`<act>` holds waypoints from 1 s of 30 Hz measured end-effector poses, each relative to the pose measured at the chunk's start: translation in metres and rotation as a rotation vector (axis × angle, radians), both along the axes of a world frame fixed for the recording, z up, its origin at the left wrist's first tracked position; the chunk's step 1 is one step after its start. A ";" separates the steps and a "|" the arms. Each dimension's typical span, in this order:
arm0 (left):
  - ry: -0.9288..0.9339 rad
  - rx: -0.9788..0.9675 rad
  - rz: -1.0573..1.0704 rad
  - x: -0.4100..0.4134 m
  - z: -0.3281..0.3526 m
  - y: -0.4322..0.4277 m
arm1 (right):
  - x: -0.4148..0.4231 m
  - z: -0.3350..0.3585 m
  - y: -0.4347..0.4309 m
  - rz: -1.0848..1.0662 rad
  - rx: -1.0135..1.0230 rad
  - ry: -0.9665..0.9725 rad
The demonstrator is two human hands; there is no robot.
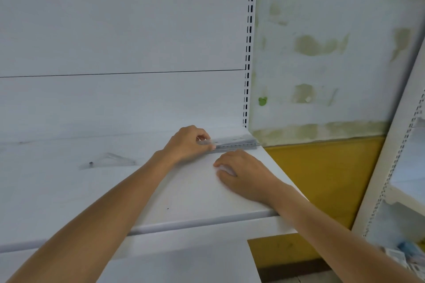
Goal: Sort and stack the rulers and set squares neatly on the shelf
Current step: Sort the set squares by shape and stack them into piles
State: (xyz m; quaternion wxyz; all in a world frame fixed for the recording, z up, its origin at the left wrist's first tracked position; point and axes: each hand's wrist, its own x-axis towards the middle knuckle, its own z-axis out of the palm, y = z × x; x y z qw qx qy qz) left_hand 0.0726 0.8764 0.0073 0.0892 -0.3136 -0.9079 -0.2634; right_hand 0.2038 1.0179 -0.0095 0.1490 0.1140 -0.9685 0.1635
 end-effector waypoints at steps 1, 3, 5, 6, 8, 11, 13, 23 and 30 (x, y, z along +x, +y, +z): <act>0.021 -0.014 0.013 0.001 0.000 0.000 | 0.000 0.000 0.000 -0.001 -0.003 -0.002; 0.083 -0.021 0.025 0.004 0.001 -0.002 | -0.001 0.000 0.001 0.001 -0.001 0.000; 0.120 -0.004 0.010 0.006 0.006 -0.007 | 0.000 0.000 0.002 -0.001 -0.004 -0.008; 0.123 0.011 -0.001 0.007 0.009 -0.012 | 0.000 0.000 0.003 -0.002 -0.001 -0.014; 0.114 0.039 -0.013 0.009 0.018 -0.027 | -0.003 0.003 0.002 -0.012 0.035 -0.010; 0.119 0.059 0.020 0.012 0.024 -0.066 | -0.012 0.008 -0.017 -0.076 0.043 0.048; 0.129 0.066 0.087 0.014 0.024 -0.103 | -0.023 0.010 -0.046 -0.059 0.023 0.094; 0.089 0.086 0.540 0.077 0.013 -0.392 | -0.091 0.043 -0.308 0.246 -0.145 -0.006; 0.120 0.112 0.769 0.150 0.008 -0.566 | -0.084 0.043 -0.486 0.422 -0.192 -0.039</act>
